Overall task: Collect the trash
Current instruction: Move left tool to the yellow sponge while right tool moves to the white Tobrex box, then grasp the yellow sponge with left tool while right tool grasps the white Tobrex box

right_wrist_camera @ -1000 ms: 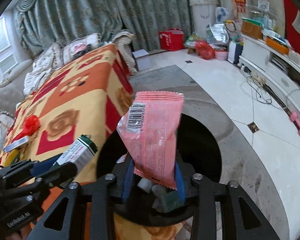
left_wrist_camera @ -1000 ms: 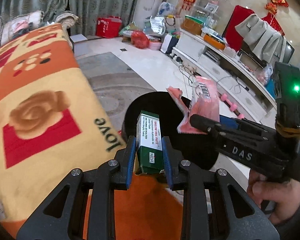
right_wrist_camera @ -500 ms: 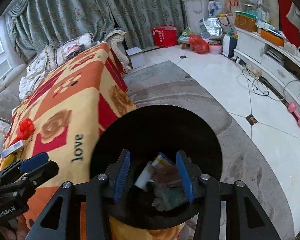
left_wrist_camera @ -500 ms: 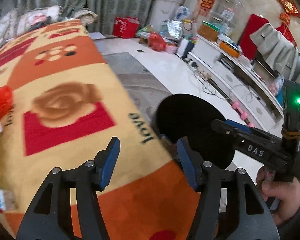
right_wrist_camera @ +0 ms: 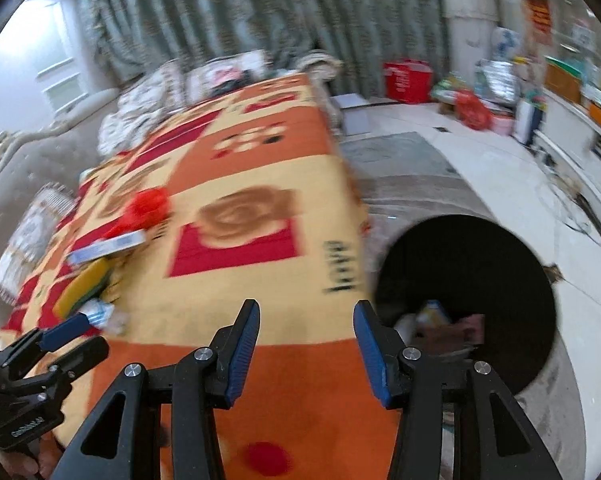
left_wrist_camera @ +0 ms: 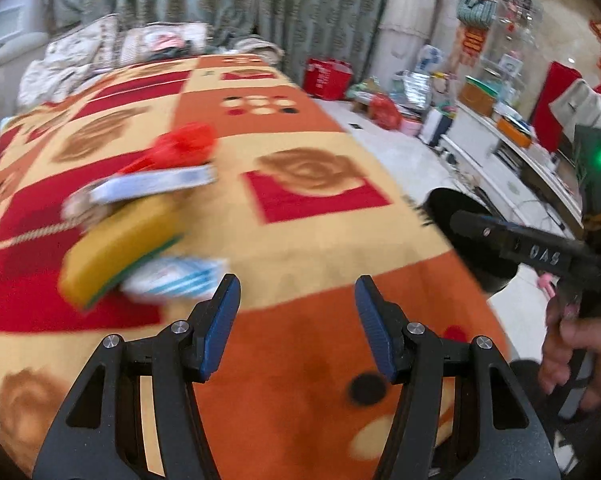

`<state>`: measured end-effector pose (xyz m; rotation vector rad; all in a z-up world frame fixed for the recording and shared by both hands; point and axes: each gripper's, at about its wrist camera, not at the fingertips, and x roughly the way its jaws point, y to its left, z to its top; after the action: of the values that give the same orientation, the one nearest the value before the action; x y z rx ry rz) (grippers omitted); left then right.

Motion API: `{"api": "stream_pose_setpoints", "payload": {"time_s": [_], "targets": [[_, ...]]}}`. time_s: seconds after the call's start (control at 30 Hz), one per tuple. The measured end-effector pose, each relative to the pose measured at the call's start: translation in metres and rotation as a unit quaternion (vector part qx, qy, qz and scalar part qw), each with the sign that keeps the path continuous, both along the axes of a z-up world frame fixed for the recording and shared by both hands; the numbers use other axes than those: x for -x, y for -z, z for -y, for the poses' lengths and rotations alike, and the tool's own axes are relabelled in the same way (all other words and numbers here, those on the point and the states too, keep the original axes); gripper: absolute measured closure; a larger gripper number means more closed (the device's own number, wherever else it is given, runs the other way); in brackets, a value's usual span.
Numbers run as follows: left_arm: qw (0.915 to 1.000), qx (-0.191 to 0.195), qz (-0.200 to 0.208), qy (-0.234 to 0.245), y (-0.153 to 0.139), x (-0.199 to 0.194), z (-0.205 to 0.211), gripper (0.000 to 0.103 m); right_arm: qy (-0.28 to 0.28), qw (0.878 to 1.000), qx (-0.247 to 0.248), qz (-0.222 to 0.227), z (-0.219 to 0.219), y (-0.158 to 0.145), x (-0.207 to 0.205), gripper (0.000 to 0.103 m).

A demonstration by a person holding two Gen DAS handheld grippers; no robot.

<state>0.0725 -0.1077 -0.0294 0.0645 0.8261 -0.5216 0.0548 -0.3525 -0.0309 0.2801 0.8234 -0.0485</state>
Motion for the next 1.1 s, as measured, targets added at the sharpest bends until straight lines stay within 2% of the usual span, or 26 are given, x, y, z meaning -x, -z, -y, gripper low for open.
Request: {"api": "stream_pose_setpoints", "payload": {"time_s": [0.07,0.2,0.27,0.47,0.57,0.7,0.83,0.9,1.0,1.1], "targets": [[0.9998,-0.005,0.001,-0.018,0.005,0.004,-0.029,0.044,-0.037,0.999,-0.002,0.006,-0.027,-0.002,-0.005,0.053],[0.999,0.0,-0.014,-0.042,0.017,0.003,-0.075,0.044,-0.112,0.993,-0.008,0.019,-0.073,-0.001,-0.018,0.036],[0.9985,-0.001,-0.01,-0.054,0.019,0.0,-0.096,0.044,-0.152,0.988,-0.015,0.017,-0.093,0.004,-0.027,0.034],[0.9981,-0.003,-0.005,-0.062,0.017,-0.022,-0.121,0.044,-0.244,0.97,-0.005,0.005,-0.147,0.021,-0.044,0.034],[0.9993,-0.008,-0.018,-0.032,0.022,-0.037,-0.125,0.044,-0.277,0.961,0.019,0.003,-0.166,0.028,-0.055,0.034],[0.9993,-0.016,-0.032,0.008,0.03,-0.059,-0.129,0.044,-0.305,0.951,0.034,-0.029,-0.181,0.045,-0.075,0.034],[0.9975,-0.003,-0.053,0.048,0.038,-0.085,-0.131,0.044,-0.331,0.941,0.06,-0.041,-0.194,0.058,-0.09,0.034],[0.9969,-0.005,-0.056,0.055,0.04,-0.095,-0.13,0.044,-0.338,0.938,0.07,-0.034,-0.199,0.06,-0.094,0.034],[0.9937,0.02,-0.068,0.086,0.04,-0.111,-0.126,0.044,-0.347,0.935,0.066,-0.029,-0.202,0.061,-0.101,0.033],[0.992,0.028,-0.072,0.1,0.04,-0.12,-0.12,0.044,-0.357,0.932,0.06,-0.023,-0.202,0.061,-0.103,0.034]]}}
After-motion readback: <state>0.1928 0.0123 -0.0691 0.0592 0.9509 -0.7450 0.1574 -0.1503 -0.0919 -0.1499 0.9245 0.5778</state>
